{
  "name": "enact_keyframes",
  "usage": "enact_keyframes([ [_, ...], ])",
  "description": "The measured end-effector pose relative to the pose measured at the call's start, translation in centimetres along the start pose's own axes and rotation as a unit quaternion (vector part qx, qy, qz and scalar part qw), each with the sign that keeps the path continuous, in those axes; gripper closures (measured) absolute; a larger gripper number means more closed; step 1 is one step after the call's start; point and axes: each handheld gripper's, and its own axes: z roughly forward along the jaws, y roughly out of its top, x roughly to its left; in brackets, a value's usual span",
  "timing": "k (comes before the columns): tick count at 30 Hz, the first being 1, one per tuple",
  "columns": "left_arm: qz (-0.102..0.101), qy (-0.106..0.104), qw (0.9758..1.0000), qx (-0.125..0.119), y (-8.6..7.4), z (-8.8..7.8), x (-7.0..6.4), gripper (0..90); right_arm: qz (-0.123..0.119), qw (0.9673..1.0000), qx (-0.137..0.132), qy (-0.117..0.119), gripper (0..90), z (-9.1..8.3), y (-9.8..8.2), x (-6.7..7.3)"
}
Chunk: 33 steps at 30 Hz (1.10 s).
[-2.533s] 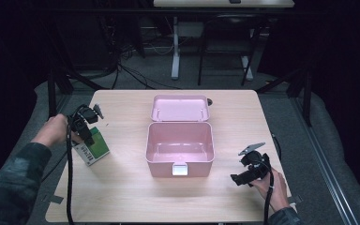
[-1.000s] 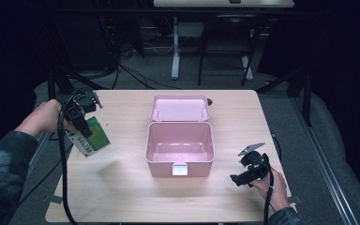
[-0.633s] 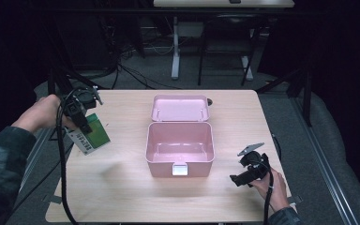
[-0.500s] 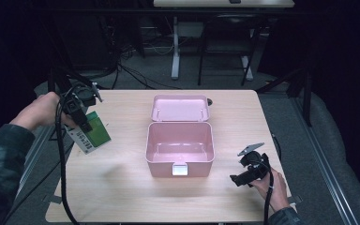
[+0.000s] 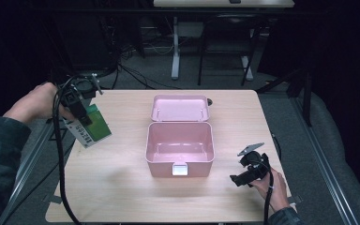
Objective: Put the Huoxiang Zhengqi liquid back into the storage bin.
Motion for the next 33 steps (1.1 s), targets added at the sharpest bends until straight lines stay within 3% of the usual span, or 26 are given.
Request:
enact_keyframes([
  [19,0.021,0.006,0.9997,-0.009,1.2,-3.5,-1.1,63.2,-0.003,1.0000,0.002,0.000,0.0,0.1,0.0,0.0],
  [33,0.044,0.010,0.9989,-0.009,2.8,-4.6,-2.1,63.1,-0.003,1.0000,0.005,0.002,0.0,0.0,0.0,0.1],
])
